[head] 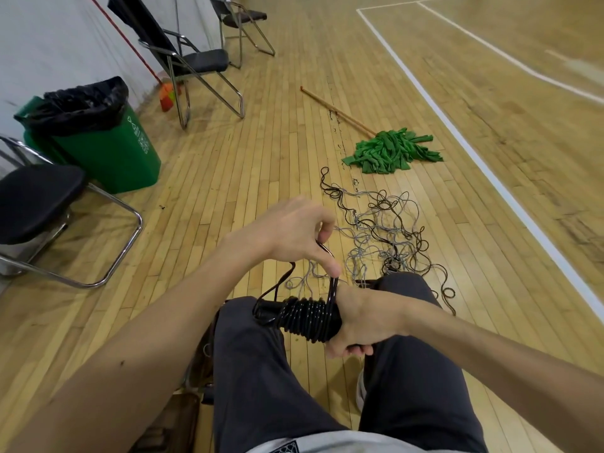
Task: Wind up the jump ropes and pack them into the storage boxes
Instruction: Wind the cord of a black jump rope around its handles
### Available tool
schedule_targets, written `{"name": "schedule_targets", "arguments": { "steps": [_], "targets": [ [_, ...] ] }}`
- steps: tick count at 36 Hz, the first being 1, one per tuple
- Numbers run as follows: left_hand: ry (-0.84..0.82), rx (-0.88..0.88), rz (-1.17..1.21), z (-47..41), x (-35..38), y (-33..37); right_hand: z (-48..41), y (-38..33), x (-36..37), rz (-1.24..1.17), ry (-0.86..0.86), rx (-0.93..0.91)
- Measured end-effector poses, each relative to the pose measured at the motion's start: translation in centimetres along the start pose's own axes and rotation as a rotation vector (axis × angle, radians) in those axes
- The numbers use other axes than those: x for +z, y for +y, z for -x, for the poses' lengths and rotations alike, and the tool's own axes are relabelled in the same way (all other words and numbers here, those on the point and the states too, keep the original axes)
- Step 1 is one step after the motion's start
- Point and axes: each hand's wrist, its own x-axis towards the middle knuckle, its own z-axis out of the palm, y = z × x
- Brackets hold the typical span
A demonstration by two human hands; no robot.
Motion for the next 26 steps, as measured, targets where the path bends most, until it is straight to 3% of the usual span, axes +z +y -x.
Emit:
{"name": "schedule_targets", "arguments": {
  "steps": [8, 15, 20, 23, 26],
  "targets": [
    [-0.042, -0.074, 0.215, 0.1, 0.9, -1.5, 1.9, -0.5, -0.5, -0.036, 0.048, -0.081],
    [-0.104, -0.09, 0.721, 0.7, 3.2, -3.2, 3.6, -1.6, -2.1, -0.16, 0.127, -0.175],
    [-0.065, -0.097, 0.8, 1.9, 5.7, -3.8, 3.5, -1.2, -3.1, -0.274, 0.171, -0.178],
    [-0.057, -0.246, 0.881, 2.4, 6.5, -2.9, 3.4, -0.9, -3.3, -0.356, 0.179, -0.183],
    [-0.056, -0.239, 0.908, 2.0, 7.2, -2.0, 3.2, -0.6, -3.8, -0.408, 0.207, -0.186]
  ]
}}
